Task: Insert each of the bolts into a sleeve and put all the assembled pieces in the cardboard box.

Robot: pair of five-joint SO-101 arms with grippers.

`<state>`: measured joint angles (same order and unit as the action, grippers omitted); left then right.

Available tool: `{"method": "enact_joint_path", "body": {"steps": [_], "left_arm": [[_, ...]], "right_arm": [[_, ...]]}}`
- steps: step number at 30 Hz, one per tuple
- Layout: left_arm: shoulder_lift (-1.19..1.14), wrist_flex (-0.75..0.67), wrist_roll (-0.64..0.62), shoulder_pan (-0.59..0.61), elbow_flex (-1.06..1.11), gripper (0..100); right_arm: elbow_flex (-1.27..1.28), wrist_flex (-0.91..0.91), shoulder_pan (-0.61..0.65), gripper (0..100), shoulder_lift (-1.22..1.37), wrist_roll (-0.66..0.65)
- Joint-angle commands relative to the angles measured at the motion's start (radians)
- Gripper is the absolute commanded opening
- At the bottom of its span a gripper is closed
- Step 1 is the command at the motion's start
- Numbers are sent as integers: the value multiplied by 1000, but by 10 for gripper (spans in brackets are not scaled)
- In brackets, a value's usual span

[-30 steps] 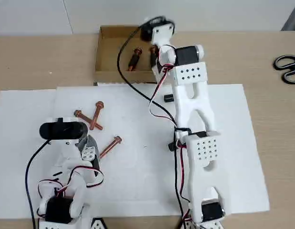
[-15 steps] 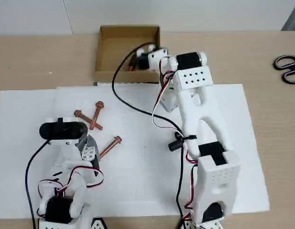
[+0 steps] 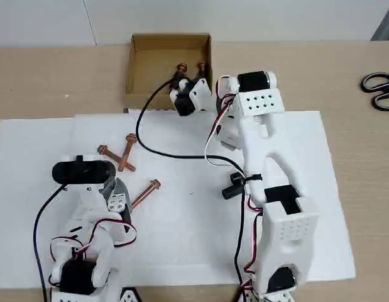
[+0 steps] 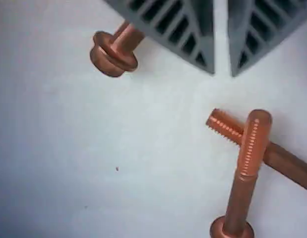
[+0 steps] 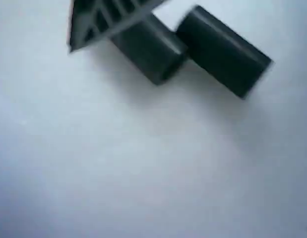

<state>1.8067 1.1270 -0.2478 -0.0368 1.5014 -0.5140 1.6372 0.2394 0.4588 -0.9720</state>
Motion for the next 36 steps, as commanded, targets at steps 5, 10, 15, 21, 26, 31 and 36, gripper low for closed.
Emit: {"method": "enact_joint_path", "body": {"steps": [5, 10, 15, 21, 26, 31, 36], "left_arm": [[9, -5, 75, 5, -13, 6], [9, -5, 74, -3, -33, 6], [9, -5, 71, -2, -31, 6], [9, -2, 69, 5, -31, 6], [9, -2, 69, 5, -31, 6], [9, -3, 69, 5, -28, 6], [9, -5, 69, 5, -31, 6]], "right_arm": [[-6, -97, -31, 136, 1, -233], [-6, -136, -31, 137, 36, -315], [-6, -177, -28, 138, 88, -361], [-6, -249, -27, 198, 170, -393], [-6, -291, -24, 202, 189, -411], [-38, -268, -22, 202, 183, -411], [-132, -222, -24, 202, 203, -417]]}}
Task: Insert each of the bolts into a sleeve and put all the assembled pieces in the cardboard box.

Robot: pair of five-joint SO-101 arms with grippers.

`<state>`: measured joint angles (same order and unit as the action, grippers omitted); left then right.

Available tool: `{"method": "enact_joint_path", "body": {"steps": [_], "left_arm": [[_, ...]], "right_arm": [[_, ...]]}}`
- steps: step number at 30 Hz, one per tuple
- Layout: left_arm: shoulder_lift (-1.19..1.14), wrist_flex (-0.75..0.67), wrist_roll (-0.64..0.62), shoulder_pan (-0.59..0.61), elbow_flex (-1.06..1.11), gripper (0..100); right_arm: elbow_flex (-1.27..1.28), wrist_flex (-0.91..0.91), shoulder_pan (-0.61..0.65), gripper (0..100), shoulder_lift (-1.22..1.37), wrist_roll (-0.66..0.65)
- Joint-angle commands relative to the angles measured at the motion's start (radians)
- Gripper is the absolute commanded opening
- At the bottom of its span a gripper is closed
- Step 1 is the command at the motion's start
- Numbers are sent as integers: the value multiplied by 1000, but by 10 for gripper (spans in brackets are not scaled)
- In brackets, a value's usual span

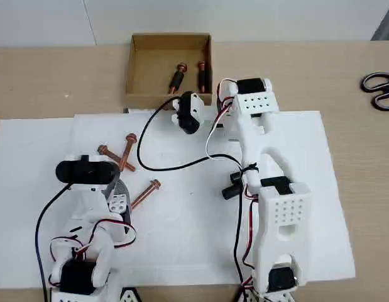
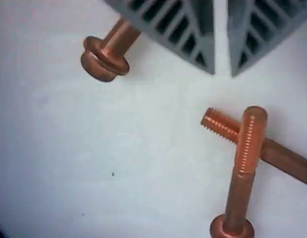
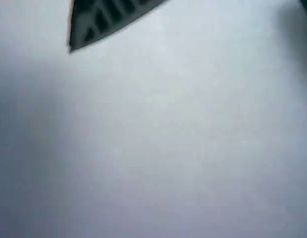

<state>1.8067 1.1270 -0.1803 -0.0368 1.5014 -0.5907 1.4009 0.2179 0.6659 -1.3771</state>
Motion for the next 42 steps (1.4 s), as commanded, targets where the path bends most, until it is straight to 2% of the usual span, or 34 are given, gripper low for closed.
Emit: {"method": "enact_joint_path", "body": {"steps": [1, 7, 14, 20, 24, 29, 34, 42], "left_arm": [[9, -5, 2, 5, -33, 6], [9, -2, 2, 5, -33, 6], [9, 0, 2, 5, -33, 6], [9, 0, 0, 5, -33, 6], [9, 0, 0, 5, -30, 6], [9, -3, 0, 5, -28, 6], [9, -3, 3, 5, -28, 6], [9, -5, 5, 5, -28, 6]], "right_arm": [[-57, 15, -2, 202, 4, -25], [-57, -84, -5, 202, 85, -41], [-57, -113, 12, 200, 136, -43], [-57, -156, 15, 95, 174, -43], [-57, -157, 21, 61, 182, -37], [-64, -125, 27, 34, 173, -34], [-183, 10, 36, 53, 176, 21], [-307, 185, 53, 74, 182, 29]]}}
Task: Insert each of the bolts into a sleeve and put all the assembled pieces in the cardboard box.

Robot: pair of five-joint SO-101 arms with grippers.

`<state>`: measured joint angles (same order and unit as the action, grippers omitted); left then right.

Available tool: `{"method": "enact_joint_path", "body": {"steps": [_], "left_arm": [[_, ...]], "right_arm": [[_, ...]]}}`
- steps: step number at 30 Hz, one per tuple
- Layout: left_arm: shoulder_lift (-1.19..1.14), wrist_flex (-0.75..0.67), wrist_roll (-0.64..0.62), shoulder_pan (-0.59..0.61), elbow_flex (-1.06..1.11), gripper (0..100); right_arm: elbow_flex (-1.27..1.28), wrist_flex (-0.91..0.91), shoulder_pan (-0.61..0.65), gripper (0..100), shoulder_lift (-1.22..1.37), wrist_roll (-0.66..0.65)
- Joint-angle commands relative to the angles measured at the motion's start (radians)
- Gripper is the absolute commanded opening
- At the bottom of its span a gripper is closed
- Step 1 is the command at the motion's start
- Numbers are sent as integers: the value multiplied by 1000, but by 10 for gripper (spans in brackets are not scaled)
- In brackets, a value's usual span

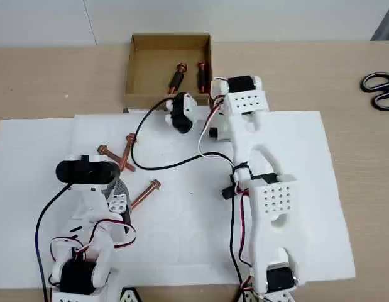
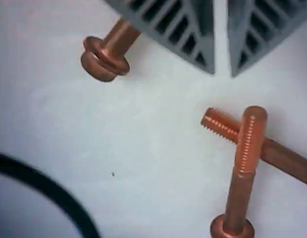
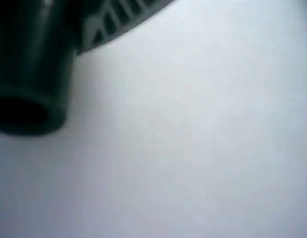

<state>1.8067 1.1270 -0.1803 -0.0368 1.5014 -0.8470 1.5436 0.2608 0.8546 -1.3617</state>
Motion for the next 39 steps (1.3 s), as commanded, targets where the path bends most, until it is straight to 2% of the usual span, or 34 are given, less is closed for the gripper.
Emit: {"method": "enact_joint_path", "body": {"steps": [1, 5, 12, 18, 25, 31, 35, 39], "left_arm": [[9, -5, 5, 5, -28, 6], [9, -5, 3, 5, -28, 6], [9, 0, 2, 5, -28, 6], [9, -3, 0, 5, -28, 6], [9, -3, 0, 5, -28, 6], [9, 0, -9, 5, -28, 6], [9, -5, -97, 2, -58, 7], [3, 0, -110, 3, -76, 7]], "right_arm": [[-51, 47, 12, 93, -7, 14], [-49, 36, 19, 147, 10, 38], [-54, 36, 25, 25, 84, 40], [-75, 36, 31, 13, 50, 64], [-198, 119, 12, 11, -33, 298], [-267, 182, -27, 8, -134, 572], [-236, 194, -58, 2, -248, 778], [-92, 199, -90, 2, -389, 947]]}}
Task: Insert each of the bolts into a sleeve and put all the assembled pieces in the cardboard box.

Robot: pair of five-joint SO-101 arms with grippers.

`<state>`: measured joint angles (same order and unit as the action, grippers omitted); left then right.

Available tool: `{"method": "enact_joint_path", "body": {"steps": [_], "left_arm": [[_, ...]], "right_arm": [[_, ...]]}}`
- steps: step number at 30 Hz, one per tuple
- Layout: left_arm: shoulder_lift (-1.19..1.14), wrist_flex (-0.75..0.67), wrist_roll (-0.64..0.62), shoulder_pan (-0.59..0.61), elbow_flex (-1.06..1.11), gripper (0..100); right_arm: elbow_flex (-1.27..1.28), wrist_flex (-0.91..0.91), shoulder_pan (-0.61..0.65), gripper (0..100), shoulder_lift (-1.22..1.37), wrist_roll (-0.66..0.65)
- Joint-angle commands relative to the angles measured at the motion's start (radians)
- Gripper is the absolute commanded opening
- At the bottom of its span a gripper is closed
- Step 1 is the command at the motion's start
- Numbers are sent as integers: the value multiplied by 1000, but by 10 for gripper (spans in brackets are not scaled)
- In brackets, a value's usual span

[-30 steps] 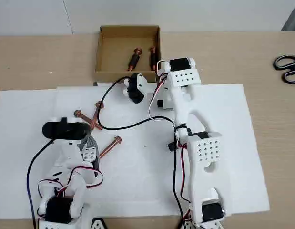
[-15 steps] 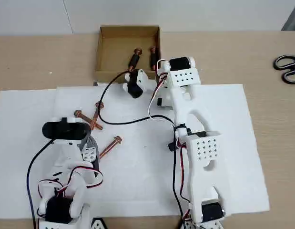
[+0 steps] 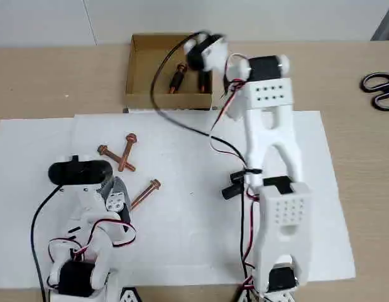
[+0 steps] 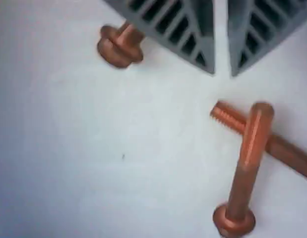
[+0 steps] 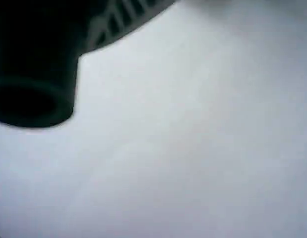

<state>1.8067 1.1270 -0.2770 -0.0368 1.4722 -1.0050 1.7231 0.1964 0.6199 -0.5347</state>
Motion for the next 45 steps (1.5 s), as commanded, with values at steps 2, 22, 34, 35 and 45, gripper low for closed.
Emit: {"method": "enact_joint_path", "body": {"steps": [2, 22, 34, 35, 45], "left_arm": [[3, 2, -12, 3, -51, 7], [-644, 222, 51, -5, -796, 7], [-1333, 499, 292, 3, -1319, 7], [-1384, 522, 339, 3, -1360, 7], [-1752, 617, 376, 3, -1600, 10]], "right_arm": [[195, 19, -36, 2, -248, 190], [1336, -59, -266, 3, -940, 259], [1513, -59, -541, 3, -1158, 195], [1528, -65, -556, 3, -1171, 192], [1556, -64, -607, 3, -1239, 187]]}}
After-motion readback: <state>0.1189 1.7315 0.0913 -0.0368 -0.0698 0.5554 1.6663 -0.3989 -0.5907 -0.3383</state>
